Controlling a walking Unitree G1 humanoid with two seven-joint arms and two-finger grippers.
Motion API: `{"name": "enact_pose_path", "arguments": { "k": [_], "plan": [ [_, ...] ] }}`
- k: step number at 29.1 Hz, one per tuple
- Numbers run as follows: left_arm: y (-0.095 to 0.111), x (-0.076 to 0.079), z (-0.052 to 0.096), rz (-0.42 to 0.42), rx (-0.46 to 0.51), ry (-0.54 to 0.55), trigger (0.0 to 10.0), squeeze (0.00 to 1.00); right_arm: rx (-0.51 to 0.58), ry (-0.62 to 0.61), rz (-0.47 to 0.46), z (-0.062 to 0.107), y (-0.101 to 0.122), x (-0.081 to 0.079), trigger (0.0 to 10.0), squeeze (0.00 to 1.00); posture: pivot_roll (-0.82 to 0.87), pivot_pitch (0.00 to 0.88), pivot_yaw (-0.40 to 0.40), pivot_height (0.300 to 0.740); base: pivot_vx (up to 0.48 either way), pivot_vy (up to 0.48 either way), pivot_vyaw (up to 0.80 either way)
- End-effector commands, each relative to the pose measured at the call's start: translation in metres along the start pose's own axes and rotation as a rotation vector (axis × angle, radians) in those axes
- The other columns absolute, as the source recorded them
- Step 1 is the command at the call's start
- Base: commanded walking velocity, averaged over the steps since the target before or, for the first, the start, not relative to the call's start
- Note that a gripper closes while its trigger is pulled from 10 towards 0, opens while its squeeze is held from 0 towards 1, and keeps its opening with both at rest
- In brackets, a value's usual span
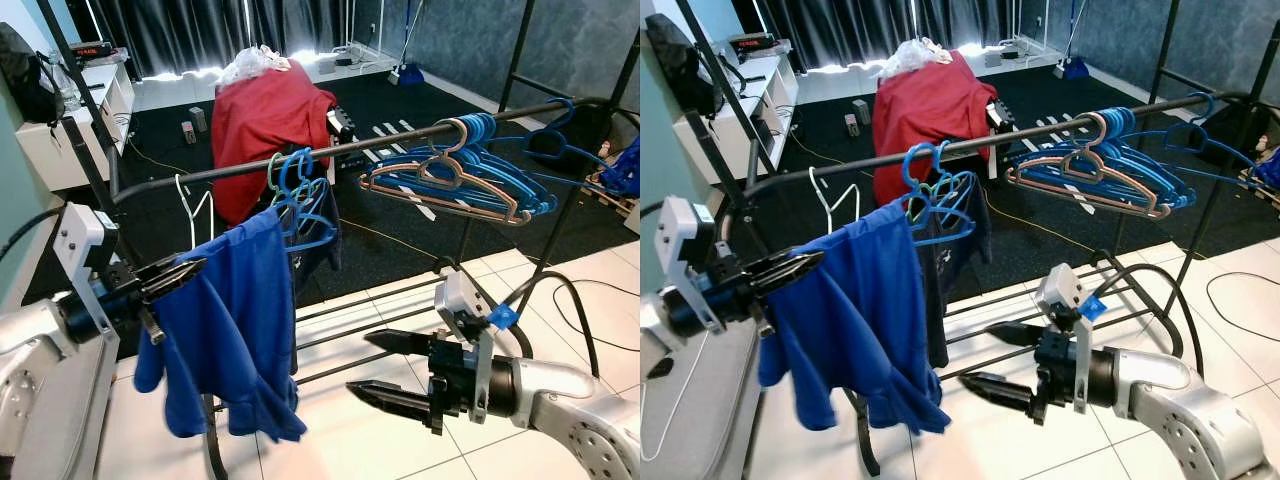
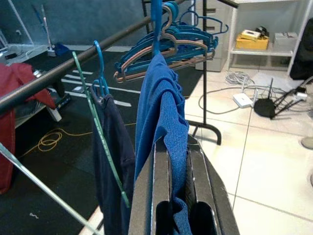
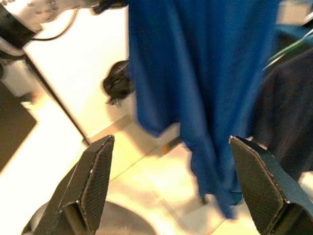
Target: Hang hanger
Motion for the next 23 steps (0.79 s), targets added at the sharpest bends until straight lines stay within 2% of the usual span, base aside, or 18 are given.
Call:
{"name": "enact_pose_path", "arguments": {
  "k": [1,2,4,5,6,7,8,13,16,19,23],
  "plan": [
    [0.013,0.004,0.006,-0.05,-0.009,-0.052,10.0,0.0,0.016,-0.142,0.087,0.009,0.01,0.028,10.0,0.73,-0.12,0.0,0.052,0.74,0.0,0.0,0.0],
    [0.015,0.012,0.006,-0.049,-0.024,-0.104,10.0,0.0,0.016,-0.218,0.122,0.017,0.014,0.044,10.0,0.0,-0.12,0.0,0.051,0.74,0.0,0.0,0.0],
    [0.013,0.027,0.005,-0.041,-0.063,-0.205,10.0,0.0,0.015,-0.266,0.151,0.025,0.018,0.055,10.0,0.0,-0.11,0.0,0.047,0.74,0.0,0.0,0.0],
    [0.013,0.027,0.005,-0.041,-0.063,-0.205,10.0,0.0,0.015,-0.266,0.151,0.025,0.018,0.055,10.0,0.0,-0.11,0.0,0.047,0.74,0.0,0.0,0.0],
    [0.006,0.042,0.002,-0.033,-0.121,-0.313,10.0,0.0,0.025,-0.233,0.17,0.025,0.023,0.051,10.0,0.0,-0.11,0.0,0.046,0.74,0.0,0.0,0.0],
    [0.006,0.042,0.002,-0.033,-0.121,-0.313,10.0,0.0,0.025,-0.233,0.17,0.025,0.023,0.051,10.0,0.0,-0.11,0.0,0.046,0.74,0.0,0.0,0.0],
    [0.003,0.048,0.001,-0.031,-0.15,-0.357,10.0,0.0,0.03,-0.203,0.178,0.022,0.026,0.046,10.0,0.0,-0.11,0.0,0.045,0.74,0.0,0.0,0.0],
    [0.002,0.05,0.001,-0.036,-0.17,-0.382,10.0,0.0,0.038,-0.174,0.174,0.02,0.027,0.04,10.0,0.0,-0.11,0.0,0.047,0.74,0.0,0.0,0.0],
    [0.013,0.061,-0.006,-0.074,-0.174,-0.467,10.0,0.0,0.057,-0.101,0.182,0.016,0.03,0.027,10.0,0.0,-0.11,0.0,0.059,0.74,0.0,0.0,0.0],
    [0.02,0.068,-0.01,-0.087,-0.166,-0.526,10.0,0.0,0.083,-0.065,0.176,0.014,0.031,0.021,10.0,0.0,-0.1,0.0,0.058,0.74,0.0,0.0,0.0],
    [0.021,0.07,-0.01,-0.098,-0.182,-0.556,10.0,0.0,0.069,-0.047,0.171,0.014,0.027,0.018,10.0,0.0,-0.11,0.0,0.06,0.74,0.0,0.0,0.0]
  ]
}}
Point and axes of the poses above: a point about 5 cm out from each wrist's last joint towards the gripper, its own z axis pointing back from the gripper into the wrist, its own y axis along the axis of the wrist's last joint, x = y × z, the point moved 6 cm from there along -z, pointing out of the wrist towards the gripper, and after that the axes turned 12 degrees about z, right-handed, at the moved point
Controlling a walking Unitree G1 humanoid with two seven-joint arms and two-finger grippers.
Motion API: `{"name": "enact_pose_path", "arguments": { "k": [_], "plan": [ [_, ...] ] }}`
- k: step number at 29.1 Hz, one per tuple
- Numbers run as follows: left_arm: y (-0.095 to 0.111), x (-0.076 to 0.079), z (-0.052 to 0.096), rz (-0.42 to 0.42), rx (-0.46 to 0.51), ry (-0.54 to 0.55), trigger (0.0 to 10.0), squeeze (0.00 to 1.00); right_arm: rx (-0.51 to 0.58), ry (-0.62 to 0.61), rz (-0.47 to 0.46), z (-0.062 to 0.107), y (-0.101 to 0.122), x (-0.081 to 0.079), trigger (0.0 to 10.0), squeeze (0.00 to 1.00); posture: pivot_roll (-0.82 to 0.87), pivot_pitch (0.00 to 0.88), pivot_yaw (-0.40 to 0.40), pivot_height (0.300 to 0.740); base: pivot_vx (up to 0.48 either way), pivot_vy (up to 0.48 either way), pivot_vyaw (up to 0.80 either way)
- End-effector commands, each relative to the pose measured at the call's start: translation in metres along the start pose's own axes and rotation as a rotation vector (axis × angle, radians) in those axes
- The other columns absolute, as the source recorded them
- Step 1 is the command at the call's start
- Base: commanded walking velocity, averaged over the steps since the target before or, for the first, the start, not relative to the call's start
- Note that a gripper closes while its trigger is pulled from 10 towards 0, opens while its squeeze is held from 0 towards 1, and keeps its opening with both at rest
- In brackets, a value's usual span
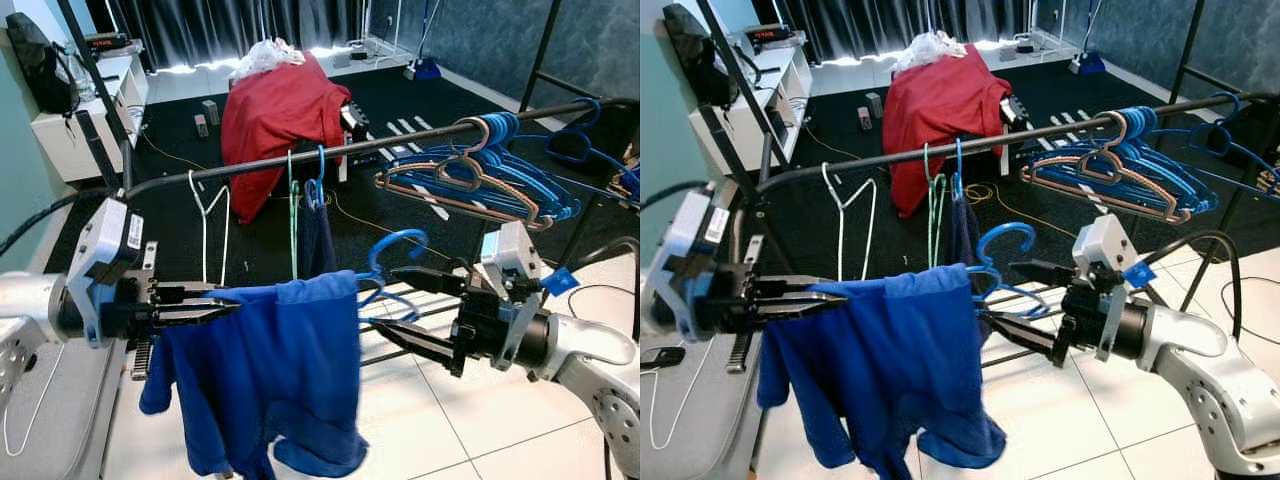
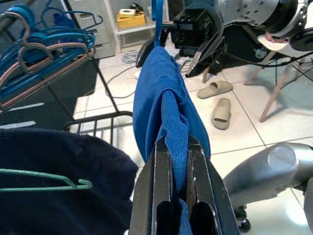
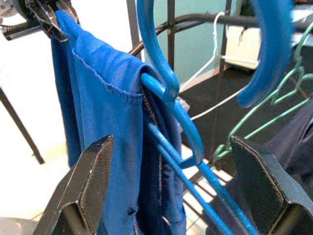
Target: Hang hanger
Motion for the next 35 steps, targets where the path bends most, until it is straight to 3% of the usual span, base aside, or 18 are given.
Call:
{"name": "enact_pose_path", "arguments": {
  "k": [1,12,13,15,16,26,35],
  "plan": [
    [0.004,0.002,0.002,-0.013,-0.032,-0.029,10.0,0.0,0.008,0.028,0.012,-0.001,0.003,-0.005,10.0,0.0,-0.11,0.0,0.061,0.74,0.0,0.0,0.0],
    [0.011,0.008,0.003,-0.031,-0.058,-0.091,10.0,0.0,0.021,0.062,-0.006,0.0,0.004,-0.01,10.0,0.0,-0.1,0.0,0.061,0.74,0.0,0.0,0.0],
    [0.012,0.009,0.003,-0.034,-0.061,-0.097,10.0,0.0,0.025,0.071,-0.014,-0.001,0.004,-0.012,1.6,0.0,-0.1,0.0,0.061,0.74,0.0,0.0,0.0],
    [0.012,0.009,0.003,-0.034,-0.061,-0.097,10.0,0.0,0.025,0.071,-0.014,-0.001,0.004,-0.012,1.6,0.0,-0.1,0.0,0.061,0.74,0.0,0.0,0.0],
    [0.013,0.009,0.003,-0.036,-0.063,-0.102,10.0,0.0,0.031,0.079,-0.022,0.0,0.004,-0.013,0.0,0.0,-0.1,0.0,0.061,0.74,0.0,0.0,0.0],
    [0.022,0.004,0.015,-0.053,-0.06,-0.107,10.0,0.0,0.072,0.143,-0.086,0.009,0.01,-0.023,0.0,0.0,-0.11,0.0,0.06,0.74,0.0,0.0,0.0],
    [0.031,0.004,0.017,-0.072,-0.034,-0.125,10.0,0.0,0.083,0.166,-0.108,0.01,0.011,-0.026,0.0,0.0,-0.11,0.0,0.054,0.74,0.0,0.0,0.0]
  ]
}}
Point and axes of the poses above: a point about 5 cm out from each wrist's last joint towards the gripper, its own z axis pointing back from the gripper into the wrist, its own y axis along the axis of the wrist's last joint, x = y × z, the point moved 6 cm from there along -z, pointing out of the wrist towards the gripper, and after that the axes turned 12 degrees about z, right-handed, at the moved point
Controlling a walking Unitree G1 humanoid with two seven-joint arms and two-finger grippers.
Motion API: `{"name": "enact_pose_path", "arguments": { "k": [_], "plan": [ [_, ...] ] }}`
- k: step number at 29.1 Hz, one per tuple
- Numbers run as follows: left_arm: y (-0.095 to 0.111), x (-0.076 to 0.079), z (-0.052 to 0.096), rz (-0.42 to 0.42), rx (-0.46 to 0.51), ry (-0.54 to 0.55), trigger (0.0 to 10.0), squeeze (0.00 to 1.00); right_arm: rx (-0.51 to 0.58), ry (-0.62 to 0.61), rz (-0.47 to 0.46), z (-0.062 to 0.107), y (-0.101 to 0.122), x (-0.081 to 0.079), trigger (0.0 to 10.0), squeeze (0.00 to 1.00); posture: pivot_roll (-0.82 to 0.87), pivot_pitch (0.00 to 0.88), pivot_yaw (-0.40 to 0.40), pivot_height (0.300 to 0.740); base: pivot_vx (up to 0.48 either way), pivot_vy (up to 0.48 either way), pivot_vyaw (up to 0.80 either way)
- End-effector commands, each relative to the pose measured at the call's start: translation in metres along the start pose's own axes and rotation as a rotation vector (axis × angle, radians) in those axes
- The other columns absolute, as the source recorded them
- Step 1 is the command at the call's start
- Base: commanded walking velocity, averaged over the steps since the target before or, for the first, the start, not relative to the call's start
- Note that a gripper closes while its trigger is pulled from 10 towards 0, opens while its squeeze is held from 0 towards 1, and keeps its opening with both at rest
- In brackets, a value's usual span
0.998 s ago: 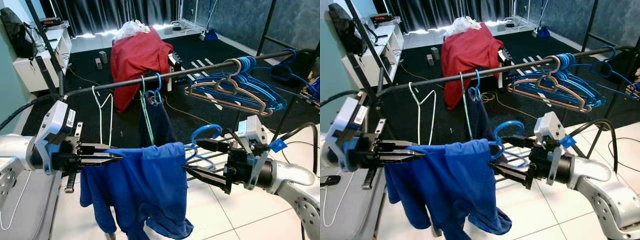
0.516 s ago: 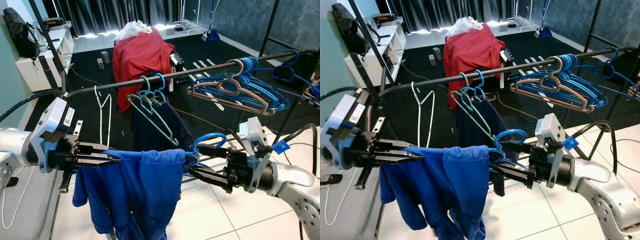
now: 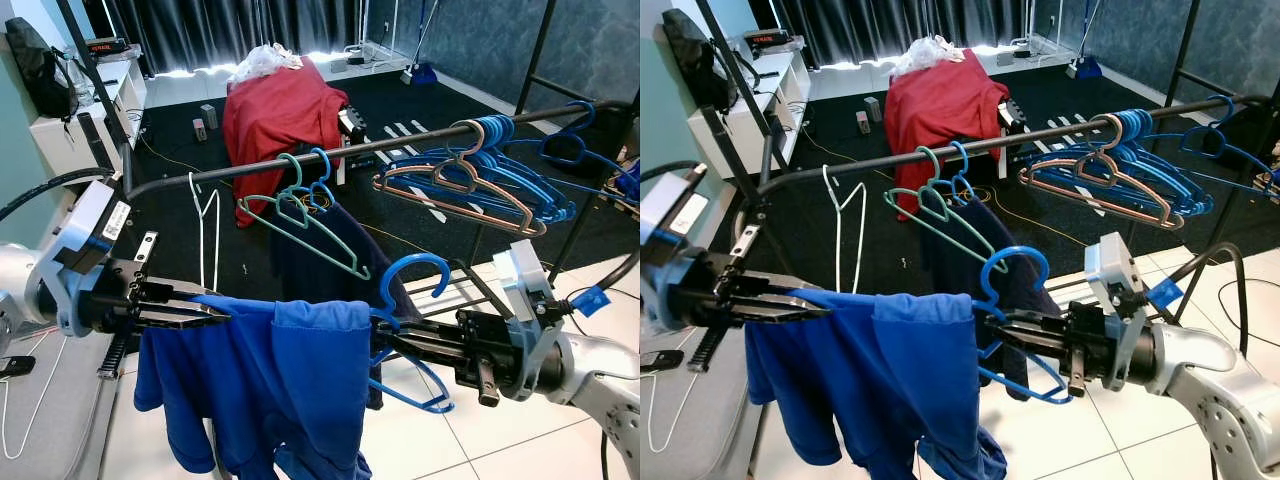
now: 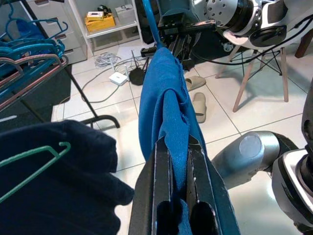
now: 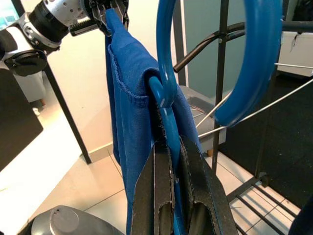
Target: Hang hanger
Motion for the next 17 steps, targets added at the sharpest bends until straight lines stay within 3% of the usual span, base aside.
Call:
{"name": "enact_pose_path", "arguments": {
  "k": [1,8,9,13,17],
  "plan": [
    [0.012,0.0,0.007,-0.044,0.002,0.01,10.0,0.0,0.004,0.011,-0.023,0.001,0.0,-0.003,0.0,0.0,-0.11,0.0,0.054,0.74,0.0,0.0,0.0],
    [0.014,-0.005,-0.002,-0.013,0.035,0.003,10.0,0.0,0.02,0.023,-0.032,0.0,0.002,-0.004,0.0,0.0,-0.11,0.0,0.051,0.74,0.0,0.0,0.0],
    [0.015,-0.008,-0.01,0.052,0.072,-0.009,10.0,1.0,0.028,0.026,-0.035,-0.001,0.003,-0.004,0.0,0.0,-0.11,0.0,0.053,0.74,0.0,0.0,0.0],
    [0.016,-0.009,-0.014,0.045,0.087,-0.012,10.0,1.0,0.034,0.027,-0.034,-0.001,0.004,-0.004,0.0,0.0,-0.11,0.0,0.055,0.74,0.0,0.0,0.0],
    [0.029,-0.018,-0.002,0.018,0.155,0.049,10.0,1.0,0.051,0.01,-0.025,-0.001,0.007,-0.002,0.0,0.0,-0.11,0.0,0.061,0.74,0.0,0.0,0.0]
  ]
}}
Point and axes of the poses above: a point about 5 cm out from each wrist's last joint towards the gripper, its own z axis pointing back from the gripper into the wrist, its own y axis along the axis of the wrist's last joint, x = y × z, the point moved 6 cm from there along -z, pointing out of the wrist towards the gripper, and after that the axes turned 12 degrees about z, right-handed, at the moved point
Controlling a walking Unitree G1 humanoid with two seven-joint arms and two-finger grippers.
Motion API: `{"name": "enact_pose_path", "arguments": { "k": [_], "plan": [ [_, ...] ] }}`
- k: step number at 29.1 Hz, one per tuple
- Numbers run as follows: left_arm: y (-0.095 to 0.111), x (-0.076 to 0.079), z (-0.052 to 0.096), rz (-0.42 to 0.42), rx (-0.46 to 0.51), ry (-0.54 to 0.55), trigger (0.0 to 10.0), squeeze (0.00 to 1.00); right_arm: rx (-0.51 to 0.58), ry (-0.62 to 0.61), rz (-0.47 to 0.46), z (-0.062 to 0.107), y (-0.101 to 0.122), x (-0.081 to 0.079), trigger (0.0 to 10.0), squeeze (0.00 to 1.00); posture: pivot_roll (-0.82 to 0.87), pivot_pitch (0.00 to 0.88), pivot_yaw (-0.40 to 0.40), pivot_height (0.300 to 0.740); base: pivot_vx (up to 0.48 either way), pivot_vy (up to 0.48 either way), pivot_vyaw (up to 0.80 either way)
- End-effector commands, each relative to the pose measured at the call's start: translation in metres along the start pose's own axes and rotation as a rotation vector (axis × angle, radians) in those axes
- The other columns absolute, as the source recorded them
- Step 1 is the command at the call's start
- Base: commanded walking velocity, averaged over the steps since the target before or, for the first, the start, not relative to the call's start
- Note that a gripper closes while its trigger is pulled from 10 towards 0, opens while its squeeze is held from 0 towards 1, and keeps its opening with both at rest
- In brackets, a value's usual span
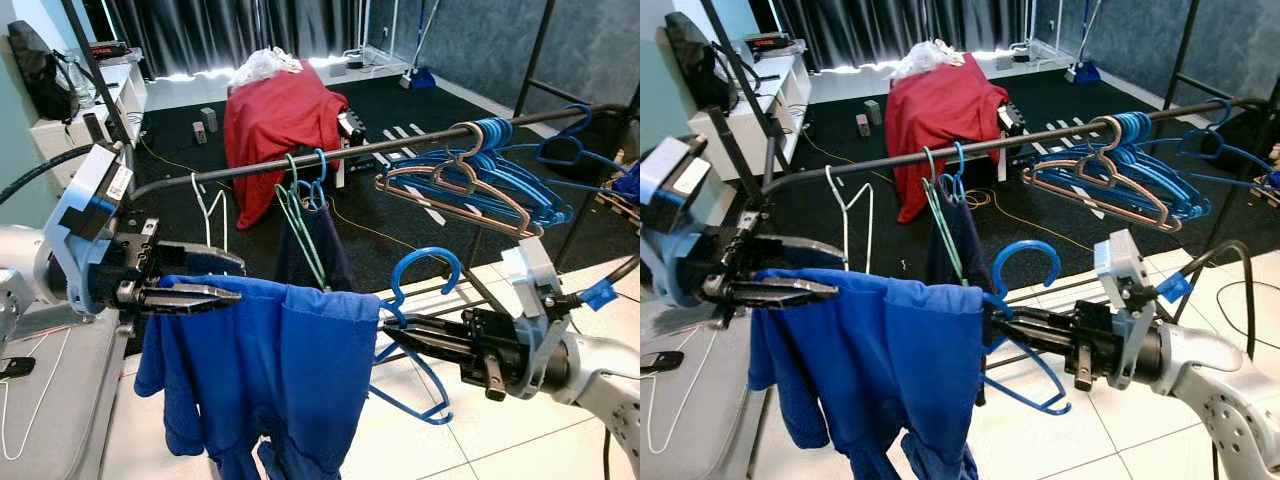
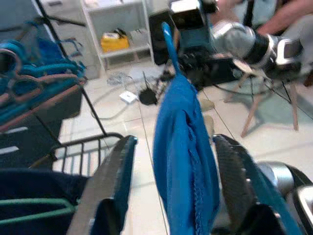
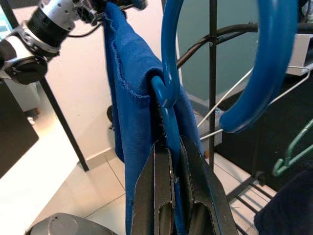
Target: Hang hanger
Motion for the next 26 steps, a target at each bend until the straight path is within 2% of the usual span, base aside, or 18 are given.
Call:
{"name": "enact_pose_path", "arguments": {
  "k": [1,2,6,7,9,10,11,12,14,16,18,19,23,26],
  "plan": [
    [0.008,0.0,0.001,-0.024,0.035,-0.001,10.0,1.0,0.034,0.043,0.002,-0.006,0.006,-0.007,0.0,0.0,-0.11,0.0,0.061,0.74,0.0,0.0,0.0],
    [0.013,-0.002,0.004,-0.029,0.061,0.015,10.0,1.0,0.037,0.041,0.001,-0.006,0.006,-0.007,0.0,0.0,-0.11,0.0,0.062,0.74,0.0,0.0,0.0],
    [0.046,-0.009,0.04,-0.038,0.299,0.109,10.0,1.0,0.046,0.037,-0.004,-0.005,0.006,-0.008,0.0,0.0,-0.11,0.0,0.062,0.74,0.0,0.0,0.0],
    [0.046,-0.009,0.04,-0.038,0.299,0.109,10.0,1.0,0.046,0.037,-0.004,-0.005,0.006,-0.008,0.0,0.0,-0.11,0.0,0.062,0.74,0.0,0.0,0.0],
    [0.056,-0.009,0.063,-0.033,0.397,0.154,10.0,1.0,0.057,0.035,0.0,-0.004,0.01,-0.008,0.0,0.0,-0.11,0.0,0.063,0.74,0.0,0.0,0.0],
    [0.056,-0.009,0.063,-0.033,0.397,0.154,10.0,1.0,0.057,0.035,0.0,-0.004,0.01,-0.008,0.0,0.0,-0.11,0.0,0.063,0.74,0.0,0.0,0.0],
    [0.056,-0.008,0.072,-0.018,0.426,0.174,10.0,1.0,0.063,0.032,0.005,-0.003,0.012,-0.007,0.0,0.0,-0.1,0.0,0.061,0.74,0.0,0.0,0.0],
    [0.056,-0.008,0.072,-0.018,0.426,0.174,10.0,1.0,0.063,0.032,0.005,-0.003,0.012,-0.007,0.0,0.0,-0.1,0.0,0.061,0.74,0.0,0.0,0.0],
    [0.036,-0.008,0.076,0.033,0.387,0.204,10.0,1.0,0.081,0.024,0.018,0.0,0.018,-0.005,0.0,0.0,-0.1,0.0,0.06,0.74,0.0,0.0,0.0],
    [0.036,-0.008,0.076,0.033,0.387,0.204,10.0,1.0,0.081,0.024,0.018,0.0,0.018,-0.005,0.0,0.0,-0.1,0.0,0.06,0.74,0.0,0.0,0.0],
    [0.004,-0.01,0.064,0.105,0.31,0.225,10.0,1.0,0.106,0.017,0.034,0.002,0.025,-0.003,0.0,0.0,-0.1,0.0,0.061,0.74,0.0,0.0,0.0],
    [-0.011,-0.009,0.057,0.145,0.285,0.22,10.0,0.0,0.124,0.018,0.042,0.002,0.03,-0.003,0.0,0.0,-0.1,0.0,0.061,0.74,0.0,0.0,0.0],
    [-0.027,-0.006,0.049,0.189,0.282,0.204,10.0,0.0,0.166,0.022,0.048,0.004,0.04,-0.004,0.0,0.0,-0.1,0.0,0.061,0.74,0.0,0.0,0.0],
    [-0.028,-0.008,0.048,0.187,0.305,0.217,10.0,0.0,0.199,0.028,0.045,0.005,0.046,-0.005,0.0,0.0,-0.1,0.0,0.061,0.74,0.0,0.0,0.0]
  ]
}}
Point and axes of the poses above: a point about 5 cm out from each wrist's last joint towards the gripper, its own z axis pointing back from the gripper into the wrist, its own y axis along the axis of the wrist's last joint, x = y × z, the point moved 6 cm from there along -z, pointing out of the wrist towards the gripper, and after that the axes turned 12 degrees about z, right-handed, at the moved point
